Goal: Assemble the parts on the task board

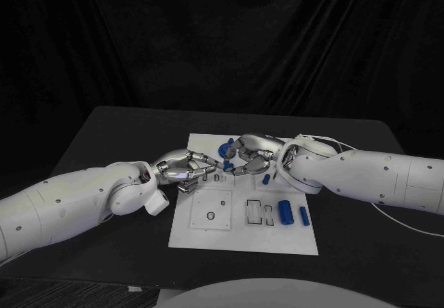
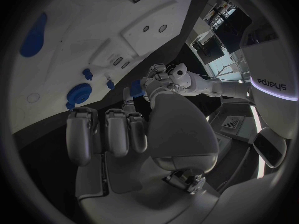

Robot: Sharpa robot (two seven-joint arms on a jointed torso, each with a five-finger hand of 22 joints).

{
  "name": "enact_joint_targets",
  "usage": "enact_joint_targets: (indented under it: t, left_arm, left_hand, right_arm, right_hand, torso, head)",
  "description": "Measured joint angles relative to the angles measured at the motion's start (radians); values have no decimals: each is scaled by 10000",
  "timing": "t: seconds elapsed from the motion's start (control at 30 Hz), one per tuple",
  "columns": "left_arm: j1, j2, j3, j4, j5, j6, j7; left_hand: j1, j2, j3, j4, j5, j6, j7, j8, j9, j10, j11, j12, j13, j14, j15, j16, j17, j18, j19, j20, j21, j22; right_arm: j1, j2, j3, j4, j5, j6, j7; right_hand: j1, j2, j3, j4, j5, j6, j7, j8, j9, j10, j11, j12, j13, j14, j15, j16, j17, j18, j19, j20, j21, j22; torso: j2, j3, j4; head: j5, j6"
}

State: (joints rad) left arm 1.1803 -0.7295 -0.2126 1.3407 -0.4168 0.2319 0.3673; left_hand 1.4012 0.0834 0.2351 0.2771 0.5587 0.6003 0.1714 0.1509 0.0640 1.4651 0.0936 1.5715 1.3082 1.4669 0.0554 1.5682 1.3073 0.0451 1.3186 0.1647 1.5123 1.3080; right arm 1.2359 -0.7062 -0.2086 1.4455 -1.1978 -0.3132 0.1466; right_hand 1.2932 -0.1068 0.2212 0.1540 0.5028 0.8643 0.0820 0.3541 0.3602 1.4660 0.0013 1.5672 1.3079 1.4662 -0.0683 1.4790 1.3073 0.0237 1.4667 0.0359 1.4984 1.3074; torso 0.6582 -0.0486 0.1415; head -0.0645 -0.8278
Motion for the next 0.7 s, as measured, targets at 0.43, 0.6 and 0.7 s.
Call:
enact_joint_targets:
  t: [0.43,0.6,0.7]
  left_arm:
    - [0,-151,-1,40,-1,50,-18]
    - [0,-348,-3,134,-1,35,-13]
    - [0,-488,-3,207,-1,9,-5]
  left_hand:
    - [0,0,0,0,0,0,0,-1,-2,0,0,0,0,0,0,0,0,0,-35,36,0,-1]
    - [0,0,28,-28,0,0,0,0,-1,0,0,0,1,0,0,0,-1,0,-72,0,-39,-2]
    - [-2,-3,28,-28,0,0,0,-1,-1,0,0,0,1,0,0,0,-1,-1,-72,-1,-39,-2]
  right_arm:
    - [-1,-6,6,32,-126,-48,-158]
    - [-1,7,6,80,-607,-142,-429]
    - [-1,48,6,92,-1085,-196,-674]
  right_hand:
    - [23,23,11,-12,86,35,39,-41,-12,0,0,0,-2,6,6,0,0,0,0,0,0,0]
    - [31,31,39,-39,144,21,53,-50,-18,0,-1,0,-2,6,6,0,0,-1,-35,35,-69,-1]
    - [31,31,39,-39,145,-5,79,-100,-42,0,0,0,-2,6,6,0,0,0,-35,35,-69,-1]
  torso:
    - [-1,1,-1]
    - [-6,4,-3]
    - [-8,4,-2]
  head:
    - [17,-13]
    - [28,-8]
    - [31,-2]
